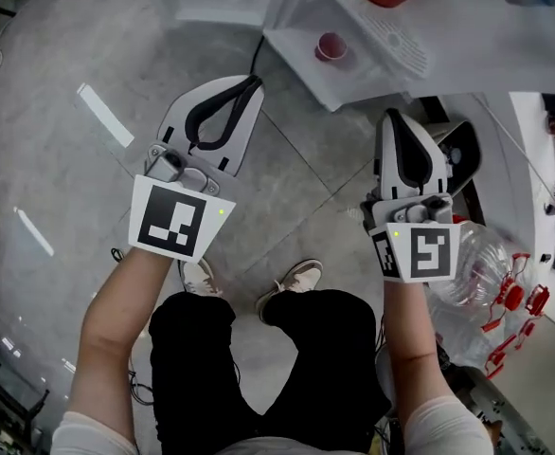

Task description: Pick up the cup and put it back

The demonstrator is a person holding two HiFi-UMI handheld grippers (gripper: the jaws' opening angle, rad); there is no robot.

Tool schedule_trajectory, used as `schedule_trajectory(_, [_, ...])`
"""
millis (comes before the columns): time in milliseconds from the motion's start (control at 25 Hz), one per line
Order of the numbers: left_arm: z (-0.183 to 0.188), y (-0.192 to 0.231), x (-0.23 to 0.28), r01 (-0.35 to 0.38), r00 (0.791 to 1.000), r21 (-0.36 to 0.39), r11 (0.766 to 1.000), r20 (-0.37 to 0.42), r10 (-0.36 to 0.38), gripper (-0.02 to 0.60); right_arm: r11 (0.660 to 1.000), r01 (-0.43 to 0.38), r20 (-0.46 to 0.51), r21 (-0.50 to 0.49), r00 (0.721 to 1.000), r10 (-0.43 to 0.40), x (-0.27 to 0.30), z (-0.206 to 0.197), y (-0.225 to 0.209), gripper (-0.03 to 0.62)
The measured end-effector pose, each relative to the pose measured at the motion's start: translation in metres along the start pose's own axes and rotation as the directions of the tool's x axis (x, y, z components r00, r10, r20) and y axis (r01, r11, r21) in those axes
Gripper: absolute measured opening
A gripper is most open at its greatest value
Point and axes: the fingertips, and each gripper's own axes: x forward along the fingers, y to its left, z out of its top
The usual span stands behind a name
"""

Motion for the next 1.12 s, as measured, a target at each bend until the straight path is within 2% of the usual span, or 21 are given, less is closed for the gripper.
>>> schedule_trajectory(360, [-0.088,-0.006,0.065,0.058,0.998,0.002,0.998,0.010,-0.058,0.026,0.999,-0.032,-0.030,-0.006,0.999,0.032,0.040,-0.099,-0.008,0.020])
schedule_trajectory(600, [-0.132,-0.014,0.099,0.102,0.995,0.028,0.994,-0.008,-0.102,0.029,1.000,-0.001,0.020,0.025,1.000,0.001,0.055,-0.122,-0.028,0.020])
schedule_trajectory(760, [-0.156,-0.023,0.125,0.143,0.990,0.062,0.988,-0.016,-0.142,0.075,1.000,0.009,0.056,0.010,0.998,-0.010,0.057,-0.133,-0.032,0.020])
schedule_trajectory(840, [-0.173,-0.025,0.145,0.164,0.986,0.043,0.986,-0.036,-0.162,0.086,1.000,0.024,0.061,0.007,0.998,-0.025,0.056,-0.140,-0.036,0.020])
schedule_trajectory(960, [-0.204,-0.029,0.173,0.191,0.977,-0.045,0.981,-0.083,-0.194,0.086,0.998,0.056,0.061,0.031,0.996,-0.058,0.050,-0.143,-0.043,0.020])
schedule_trajectory(1040, [-0.217,-0.031,0.187,0.203,0.972,-0.053,0.978,-0.107,-0.208,0.088,0.998,0.055,0.066,0.032,0.996,-0.057,0.046,-0.139,-0.042,0.020])
schedule_trajectory(1120, [-0.225,-0.031,0.197,0.207,0.969,-0.069,0.976,-0.124,-0.214,0.123,0.998,0.056,0.071,0.035,0.996,-0.058,0.040,-0.136,-0.042,0.020])
